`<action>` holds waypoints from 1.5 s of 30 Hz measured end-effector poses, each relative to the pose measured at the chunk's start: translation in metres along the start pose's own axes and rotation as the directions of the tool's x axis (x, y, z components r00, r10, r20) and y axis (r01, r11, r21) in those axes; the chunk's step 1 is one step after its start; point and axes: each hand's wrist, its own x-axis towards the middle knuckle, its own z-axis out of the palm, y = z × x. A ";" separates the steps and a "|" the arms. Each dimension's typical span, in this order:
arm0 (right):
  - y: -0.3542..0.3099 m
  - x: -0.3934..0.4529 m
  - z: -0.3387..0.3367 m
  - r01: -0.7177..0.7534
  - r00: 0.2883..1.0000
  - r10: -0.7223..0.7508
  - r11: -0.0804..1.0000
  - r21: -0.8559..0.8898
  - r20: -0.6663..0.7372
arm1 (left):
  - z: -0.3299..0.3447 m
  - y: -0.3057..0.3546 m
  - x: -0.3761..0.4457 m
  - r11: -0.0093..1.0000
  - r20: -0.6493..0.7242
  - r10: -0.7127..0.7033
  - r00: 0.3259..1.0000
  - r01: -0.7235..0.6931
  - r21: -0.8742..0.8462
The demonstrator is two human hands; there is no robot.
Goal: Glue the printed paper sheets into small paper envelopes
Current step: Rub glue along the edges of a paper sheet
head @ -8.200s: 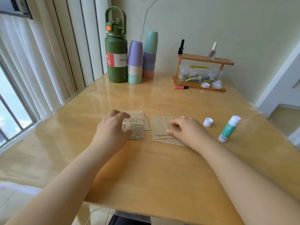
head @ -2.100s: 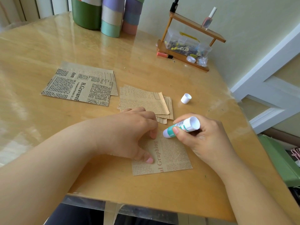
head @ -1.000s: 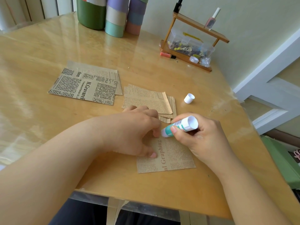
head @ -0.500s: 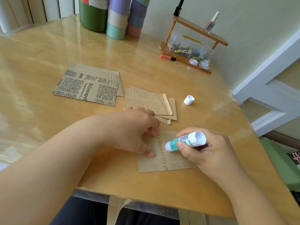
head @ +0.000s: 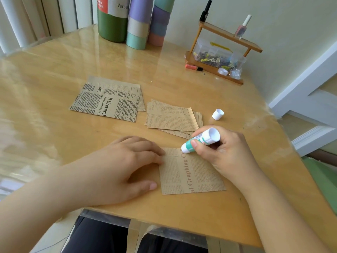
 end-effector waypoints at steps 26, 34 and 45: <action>-0.002 -0.002 0.007 0.032 0.999 -0.032 0.999 0.025 0.000 | 0.011 -0.002 -0.007 1.000 -0.117 0.028 0.993 -0.029 -0.009; -0.004 0.009 0.012 0.063 0.998 -0.064 0.998 0.029 0.014 | 0.011 -0.004 -0.006 0.999 -0.124 0.029 0.992 -0.032 -0.022; -0.007 -0.022 0.001 0.055 0.998 -0.055 0.998 0.006 0.010 | 0.012 -0.005 -0.007 0.999 -0.135 0.029 0.990 -0.035 -0.036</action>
